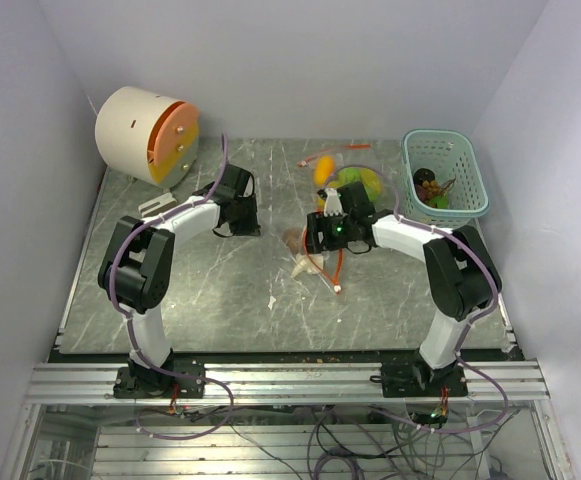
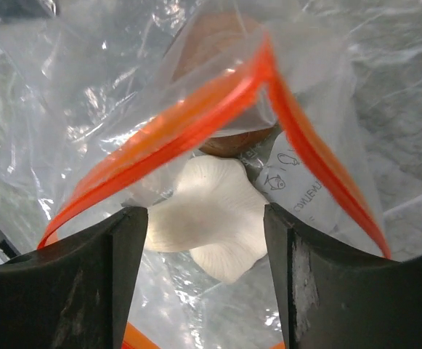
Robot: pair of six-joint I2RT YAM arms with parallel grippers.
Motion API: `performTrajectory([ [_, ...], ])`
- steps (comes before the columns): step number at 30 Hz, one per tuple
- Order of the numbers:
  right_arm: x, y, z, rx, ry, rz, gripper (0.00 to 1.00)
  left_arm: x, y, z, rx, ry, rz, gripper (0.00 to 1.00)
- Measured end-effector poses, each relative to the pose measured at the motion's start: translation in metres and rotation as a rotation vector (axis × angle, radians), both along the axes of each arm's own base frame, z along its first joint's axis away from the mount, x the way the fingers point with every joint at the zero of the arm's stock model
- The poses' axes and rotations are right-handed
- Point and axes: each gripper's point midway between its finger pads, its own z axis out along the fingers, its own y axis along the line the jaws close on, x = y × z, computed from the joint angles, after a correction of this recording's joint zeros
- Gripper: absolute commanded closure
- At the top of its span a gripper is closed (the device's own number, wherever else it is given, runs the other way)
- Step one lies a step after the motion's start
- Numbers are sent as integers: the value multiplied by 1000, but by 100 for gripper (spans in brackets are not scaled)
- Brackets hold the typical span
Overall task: Open the zip-top bag and remove the fake food
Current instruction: Pick up the fake vegetable from the zipper food storage bag.
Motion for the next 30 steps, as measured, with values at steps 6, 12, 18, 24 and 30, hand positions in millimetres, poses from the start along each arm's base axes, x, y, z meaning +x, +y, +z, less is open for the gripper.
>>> performTrajectory([
  [6, -22, 5, -13, -86, 14, 67, 22, 0, 0, 0, 1, 1, 0, 93],
  [12, -36, 4, -11, -119, -3, 88, 38, 0, 0, 0, -2, 3, 4, 93],
  [18, -30, -8, 5, -151, -47, 10, 84, 0, 0, 0, -6, 6, 12, 93],
  [24, -7, -31, 12, -122, -60, -125, 99, 0, 0, 0, -6, 7, 12, 93],
  [30, -12, -42, -22, -59, 43, -181, 100, -1, 0, 0, -6, 7, 12, 93],
])
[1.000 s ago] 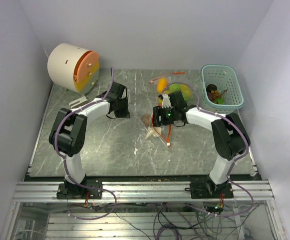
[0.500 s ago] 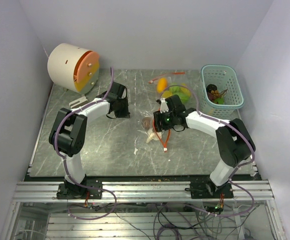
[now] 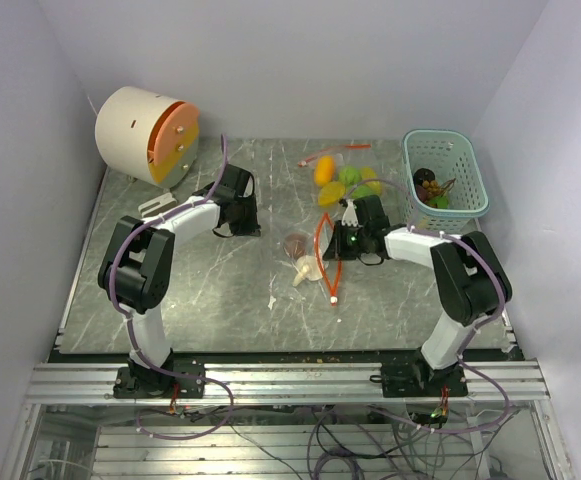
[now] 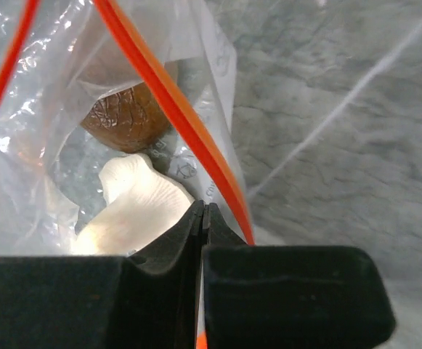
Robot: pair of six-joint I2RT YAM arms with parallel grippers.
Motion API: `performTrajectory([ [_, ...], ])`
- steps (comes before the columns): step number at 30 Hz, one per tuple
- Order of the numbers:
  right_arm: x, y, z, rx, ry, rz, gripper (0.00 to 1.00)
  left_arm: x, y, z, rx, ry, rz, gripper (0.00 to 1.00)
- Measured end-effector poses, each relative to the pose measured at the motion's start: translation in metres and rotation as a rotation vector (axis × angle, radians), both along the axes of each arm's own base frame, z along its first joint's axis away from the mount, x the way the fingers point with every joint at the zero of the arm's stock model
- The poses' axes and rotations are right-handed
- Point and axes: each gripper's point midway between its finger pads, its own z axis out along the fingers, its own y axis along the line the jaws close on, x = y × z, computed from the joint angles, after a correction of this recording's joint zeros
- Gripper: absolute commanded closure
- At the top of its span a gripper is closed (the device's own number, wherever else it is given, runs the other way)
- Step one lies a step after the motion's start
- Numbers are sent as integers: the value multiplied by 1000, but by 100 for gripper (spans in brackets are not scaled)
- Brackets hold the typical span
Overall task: Open the zip-top bag and remove the fake food
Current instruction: Pick up the fake vegetable from the zipper food storage bag.
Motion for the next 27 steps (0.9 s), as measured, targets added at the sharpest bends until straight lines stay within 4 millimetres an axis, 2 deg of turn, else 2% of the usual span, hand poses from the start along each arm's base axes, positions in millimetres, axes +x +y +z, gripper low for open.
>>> performTrajectory([
  [3, -6, 14, -10, 120, 40, 20, 100, -1, 0, -1, 1, 2, 0, 93],
  [7, -11, 33, -7, 259, 60, 53, 100, -1, 1, -1, 2, 4, 0, 93],
  [15, -15, 57, 20, 437, 27, 168, 99, -1, 0, -1, 2, 4, -1, 93],
  [22, -33, 68, 39, 543, 40, 296, 84, -1, 0, -2, 2, 6, -1, 93],
  [27, -60, 77, 49, 619, 78, 385, 54, -2, 1, -5, 5, 12, 0, 93],
])
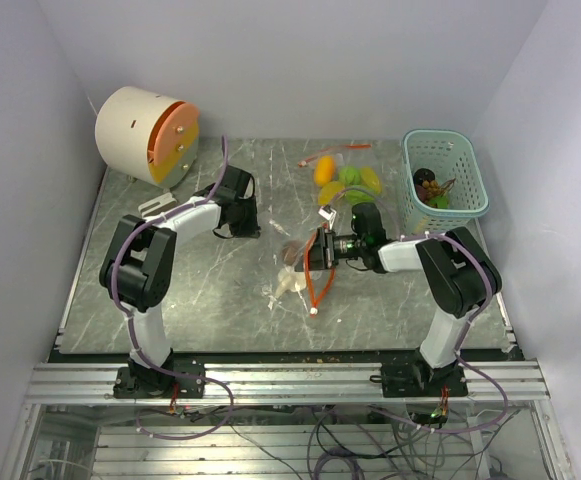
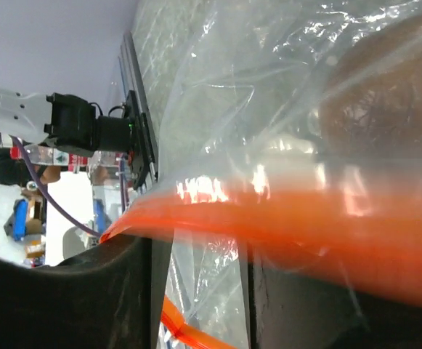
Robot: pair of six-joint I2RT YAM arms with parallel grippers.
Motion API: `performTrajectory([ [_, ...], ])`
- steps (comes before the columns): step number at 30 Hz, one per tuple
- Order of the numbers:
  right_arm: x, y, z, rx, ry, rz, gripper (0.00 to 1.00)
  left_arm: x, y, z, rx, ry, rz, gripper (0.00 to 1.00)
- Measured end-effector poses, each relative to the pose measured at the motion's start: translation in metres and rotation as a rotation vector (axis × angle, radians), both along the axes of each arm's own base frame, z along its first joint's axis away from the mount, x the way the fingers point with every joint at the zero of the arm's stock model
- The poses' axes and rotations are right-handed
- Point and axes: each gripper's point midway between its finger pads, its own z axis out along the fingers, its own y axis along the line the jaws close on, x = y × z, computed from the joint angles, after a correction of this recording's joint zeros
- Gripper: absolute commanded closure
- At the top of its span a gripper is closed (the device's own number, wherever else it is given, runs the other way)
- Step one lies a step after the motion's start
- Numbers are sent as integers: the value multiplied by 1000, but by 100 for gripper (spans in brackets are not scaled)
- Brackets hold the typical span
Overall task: Open the zip-top bag and remove the fake food
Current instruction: Pick up the fake vegetable from the zipper food storage bag.
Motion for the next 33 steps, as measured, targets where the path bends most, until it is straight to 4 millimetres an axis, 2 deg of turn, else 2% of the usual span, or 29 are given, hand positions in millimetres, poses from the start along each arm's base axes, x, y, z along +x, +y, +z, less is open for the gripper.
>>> performTrajectory([
  [4, -3, 3, -7, -51, -16, 16, 40, 0, 0, -3, 3, 7, 0, 93],
  [8, 14, -2, -12, -156, -77, -37, 33, 0, 0, -3, 2, 7, 0, 93],
  [16, 65, -17, -12, -364, -202, -212, 30, -1, 0, -6, -2, 7, 7, 93],
  [20, 85, -16, -7, -420, -257, -251, 30, -1, 0, -6, -4, 7, 9, 93],
  [24, 97, -14, -15, -477, -277, -272, 27, -3, -4, -6, -4, 7, 0, 93],
  [29, 110, -10, -26, -516, -280, -278, 22, -6, -22, -2, -7, -1, -43, 93],
  [33, 110, -8, -36, -522, -260, -266, 23, -7, -33, 6, -23, 2, -68, 93],
])
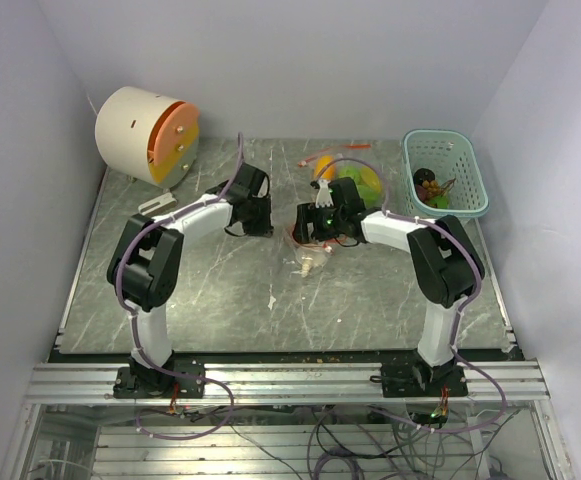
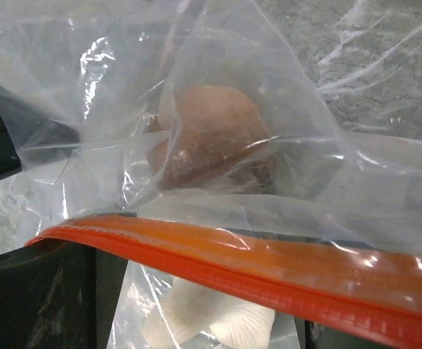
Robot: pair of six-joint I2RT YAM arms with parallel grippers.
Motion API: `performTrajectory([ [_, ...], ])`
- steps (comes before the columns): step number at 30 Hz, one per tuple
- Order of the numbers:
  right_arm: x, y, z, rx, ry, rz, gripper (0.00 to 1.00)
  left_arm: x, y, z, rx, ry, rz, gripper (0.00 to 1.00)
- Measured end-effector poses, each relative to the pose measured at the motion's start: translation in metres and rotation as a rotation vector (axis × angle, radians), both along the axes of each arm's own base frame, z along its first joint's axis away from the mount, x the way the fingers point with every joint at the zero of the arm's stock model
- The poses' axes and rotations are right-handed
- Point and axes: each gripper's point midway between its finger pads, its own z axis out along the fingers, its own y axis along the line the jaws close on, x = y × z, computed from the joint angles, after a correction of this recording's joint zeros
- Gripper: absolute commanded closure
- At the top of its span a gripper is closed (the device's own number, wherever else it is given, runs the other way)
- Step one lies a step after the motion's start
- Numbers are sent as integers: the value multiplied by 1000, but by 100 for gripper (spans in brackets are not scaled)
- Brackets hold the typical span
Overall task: Open the zip-top bag and remove the fake food
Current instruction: Pick up the fake vegetable from the zipper food storage bag.
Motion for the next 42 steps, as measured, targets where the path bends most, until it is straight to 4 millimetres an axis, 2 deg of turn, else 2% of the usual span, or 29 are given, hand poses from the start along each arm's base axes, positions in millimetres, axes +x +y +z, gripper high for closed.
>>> performTrajectory([
  [3, 0, -1, 0, 9, 10, -12, 23, 5, -5, 15, -9, -8, -12, 93],
  [6, -2, -5, 4, 51, 27, -33, 23, 12, -10, 39, -26, -33, -19, 93],
  [12, 2, -35, 14, 231, 92, -114, 23, 14, -21, 94, -112, -102, -42, 93],
  [15, -2, -39, 14, 282, 124, -124, 23, 11, -24, 107, -137, -117, -51, 93],
  [20, -5, -29, 24, 337, 123, -87, 20, 6, -23, 100, -133, -93, -52, 93],
  [23, -6, -27, 27, 352, 120, -72, 10, 2, -21, 92, -124, -72, -48, 93],
  [28, -6, -27, 28, 358, 115, -61, 0, 1, -21, 83, -114, -48, -44, 93],
  [35, -1, -39, 14, 268, 145, -144, 0, -2, -20, 78, -115, -29, -31, 93],
  [40, 19, -49, 17, 206, 124, -233, 0, -4, -24, 77, -119, -26, -33, 93],
  [42, 25, -54, 17, 182, 119, -271, 3, -6, -27, 76, -120, -26, -40, 93],
])
